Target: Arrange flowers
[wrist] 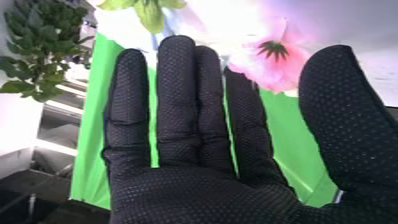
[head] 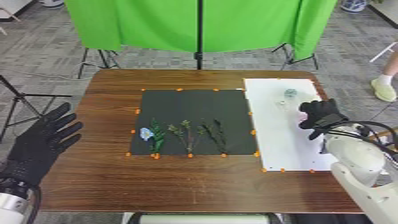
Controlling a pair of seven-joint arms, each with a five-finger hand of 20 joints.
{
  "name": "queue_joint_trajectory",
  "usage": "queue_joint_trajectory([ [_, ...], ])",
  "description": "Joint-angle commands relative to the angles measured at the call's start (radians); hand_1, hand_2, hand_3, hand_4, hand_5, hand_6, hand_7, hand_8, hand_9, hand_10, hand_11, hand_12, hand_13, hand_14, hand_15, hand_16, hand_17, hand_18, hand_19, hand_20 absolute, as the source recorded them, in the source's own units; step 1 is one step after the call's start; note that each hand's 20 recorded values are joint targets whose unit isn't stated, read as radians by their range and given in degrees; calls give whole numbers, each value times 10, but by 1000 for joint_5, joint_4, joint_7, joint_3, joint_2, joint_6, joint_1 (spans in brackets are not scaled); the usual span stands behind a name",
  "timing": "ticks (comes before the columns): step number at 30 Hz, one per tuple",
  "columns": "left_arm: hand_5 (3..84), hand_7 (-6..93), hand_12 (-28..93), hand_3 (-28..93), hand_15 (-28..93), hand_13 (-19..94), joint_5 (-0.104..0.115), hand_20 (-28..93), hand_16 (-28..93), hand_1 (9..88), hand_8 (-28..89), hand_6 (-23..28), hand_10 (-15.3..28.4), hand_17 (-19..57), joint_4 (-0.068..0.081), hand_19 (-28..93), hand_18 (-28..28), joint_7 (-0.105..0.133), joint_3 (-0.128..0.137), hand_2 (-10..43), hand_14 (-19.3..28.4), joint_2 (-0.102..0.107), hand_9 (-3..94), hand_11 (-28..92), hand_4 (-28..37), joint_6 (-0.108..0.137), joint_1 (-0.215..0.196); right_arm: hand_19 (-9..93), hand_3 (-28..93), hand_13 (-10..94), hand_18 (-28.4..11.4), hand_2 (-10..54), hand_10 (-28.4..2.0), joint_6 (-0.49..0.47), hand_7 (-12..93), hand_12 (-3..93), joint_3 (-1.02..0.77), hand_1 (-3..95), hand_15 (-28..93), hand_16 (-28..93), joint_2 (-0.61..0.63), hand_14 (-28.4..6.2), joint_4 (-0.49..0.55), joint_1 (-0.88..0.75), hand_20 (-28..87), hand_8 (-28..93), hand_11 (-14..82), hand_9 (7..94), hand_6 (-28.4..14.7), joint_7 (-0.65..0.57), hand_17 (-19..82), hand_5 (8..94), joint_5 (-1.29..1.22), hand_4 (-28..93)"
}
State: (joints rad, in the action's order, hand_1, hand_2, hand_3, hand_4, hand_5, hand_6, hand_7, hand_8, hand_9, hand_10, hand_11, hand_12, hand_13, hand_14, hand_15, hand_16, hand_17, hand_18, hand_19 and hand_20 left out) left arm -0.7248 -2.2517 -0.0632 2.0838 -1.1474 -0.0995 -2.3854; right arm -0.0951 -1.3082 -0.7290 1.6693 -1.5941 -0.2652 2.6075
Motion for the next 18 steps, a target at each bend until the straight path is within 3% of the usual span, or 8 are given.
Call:
queue_joint_trajectory([
  [1, 236, 206, 159, 695, 323, 131, -4, 74, -3, 252, -118, 15, 93, -120, 0, 401, 182, -7, 0, -6, 118, -7, 186, 209, -282, -6, -14, 723, 807, 678, -149, -95, -30, 156, 454, 383, 50, 444, 477, 341, -5, 6, -65, 29, 349, -186, 227, 744, 22, 10, 265, 560, 72, -283],
  [3, 236, 206, 159, 695, 323, 131, -4, 74, -3, 252, -118, 15, 94, -120, -1, 401, 182, -6, 0, -5, 118, -9, 186, 209, -282, -6, -16, 742, 797, 742, -150, -94, -18, 177, 501, 415, 52, 490, 453, 377, -8, 14, -71, 32, 363, -175, 181, 822, 27, 29, 291, 629, 101, -283],
  [7, 238, 206, 159, 696, 323, 131, -4, 74, -3, 251, -118, 16, 93, -120, -3, 401, 182, -2, 4, -5, 118, -9, 186, 208, -282, -1, -19, 755, 810, 797, -152, -94, -12, 215, 501, 435, 55, 507, 447, 387, -21, 13, -56, 48, 377, -155, 158, 885, 34, 47, 309, 696, 79, -283],
  [14, 238, 206, 159, 696, 323, 131, -3, 73, -3, 251, -119, 16, 94, -120, -12, 400, 182, -5, 31, -5, 118, -9, 186, 208, -282, 7, -39, 760, 842, 810, -153, -95, -15, 284, 487, 444, 250, 497, 442, 399, -123, 13, -48, 308, 384, -156, 150, 899, 31, 115, 315, 723, 39, -283],
  [18, 238, 206, 158, 696, 323, 131, 2, 73, -3, 251, -118, 16, 94, -120, -5, 400, 182, 1, 29, -6, 118, 10, 186, 205, -282, 20, -32, 759, 862, 809, -153, -95, -16, 327, 479, 440, 394, 486, 433, 411, -244, 18, -105, 487, 384, -157, 143, 900, 30, 187, 316, 728, 18, -283],
])
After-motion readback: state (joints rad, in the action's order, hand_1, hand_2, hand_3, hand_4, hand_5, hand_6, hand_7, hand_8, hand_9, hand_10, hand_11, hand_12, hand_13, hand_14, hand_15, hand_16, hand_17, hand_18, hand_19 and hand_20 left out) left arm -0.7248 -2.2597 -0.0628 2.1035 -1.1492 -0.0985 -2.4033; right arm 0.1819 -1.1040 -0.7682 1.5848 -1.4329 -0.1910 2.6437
